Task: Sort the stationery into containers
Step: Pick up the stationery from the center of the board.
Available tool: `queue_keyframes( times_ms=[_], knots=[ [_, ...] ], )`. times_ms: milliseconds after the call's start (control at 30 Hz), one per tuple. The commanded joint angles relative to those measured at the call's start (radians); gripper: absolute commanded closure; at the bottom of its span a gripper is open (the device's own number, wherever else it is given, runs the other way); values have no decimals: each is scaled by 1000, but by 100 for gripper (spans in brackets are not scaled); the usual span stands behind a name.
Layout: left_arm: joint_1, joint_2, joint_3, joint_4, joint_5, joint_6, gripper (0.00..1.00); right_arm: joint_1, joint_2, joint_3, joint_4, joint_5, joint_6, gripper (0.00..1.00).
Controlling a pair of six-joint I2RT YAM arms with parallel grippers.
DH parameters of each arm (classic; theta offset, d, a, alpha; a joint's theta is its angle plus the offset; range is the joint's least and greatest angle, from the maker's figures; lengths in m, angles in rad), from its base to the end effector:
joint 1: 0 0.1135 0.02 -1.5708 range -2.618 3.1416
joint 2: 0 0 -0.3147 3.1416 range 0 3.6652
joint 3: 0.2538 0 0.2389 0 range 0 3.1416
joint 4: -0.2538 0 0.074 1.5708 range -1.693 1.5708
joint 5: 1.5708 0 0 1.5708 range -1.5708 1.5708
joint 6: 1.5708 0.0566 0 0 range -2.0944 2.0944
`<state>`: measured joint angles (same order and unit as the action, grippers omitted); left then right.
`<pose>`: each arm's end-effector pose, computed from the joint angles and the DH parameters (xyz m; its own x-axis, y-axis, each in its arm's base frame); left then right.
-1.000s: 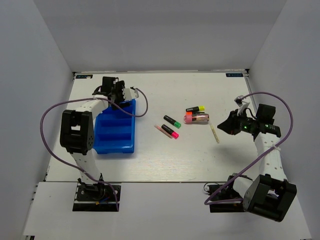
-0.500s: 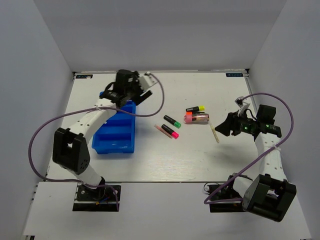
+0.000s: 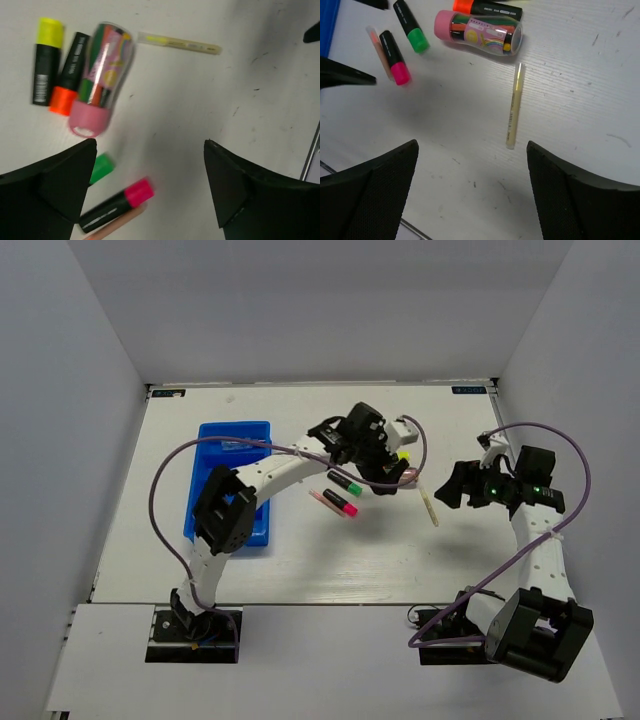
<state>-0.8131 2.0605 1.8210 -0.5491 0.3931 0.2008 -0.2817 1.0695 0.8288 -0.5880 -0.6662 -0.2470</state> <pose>0.3251 -0.3751 0.3050 -0.3069 0.5924 -0.7449 0.9366 0.3271 -0.1257 0.1901 -0.0186 0.3053 -0.6419 -0.0143 -0.7667 -0.3502 0.8950 0.2764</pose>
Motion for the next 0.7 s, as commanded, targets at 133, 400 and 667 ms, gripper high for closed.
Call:
queue_keyframes(
  times_ms=[133, 400, 667],
  knots=[
    [-21, -176, -150, 101, -238, -355, 0, -4, -17, -110, 132, -323, -732, 10],
    [-126, -545, -420, -78, -655, -460, 0, 70, 547, 471, -679, -498, -1819, 22],
    [-127, -916, -699, -166, -718, -500, 0, 186, 736, 526, -401, -386, -1635, 21]
  ],
)
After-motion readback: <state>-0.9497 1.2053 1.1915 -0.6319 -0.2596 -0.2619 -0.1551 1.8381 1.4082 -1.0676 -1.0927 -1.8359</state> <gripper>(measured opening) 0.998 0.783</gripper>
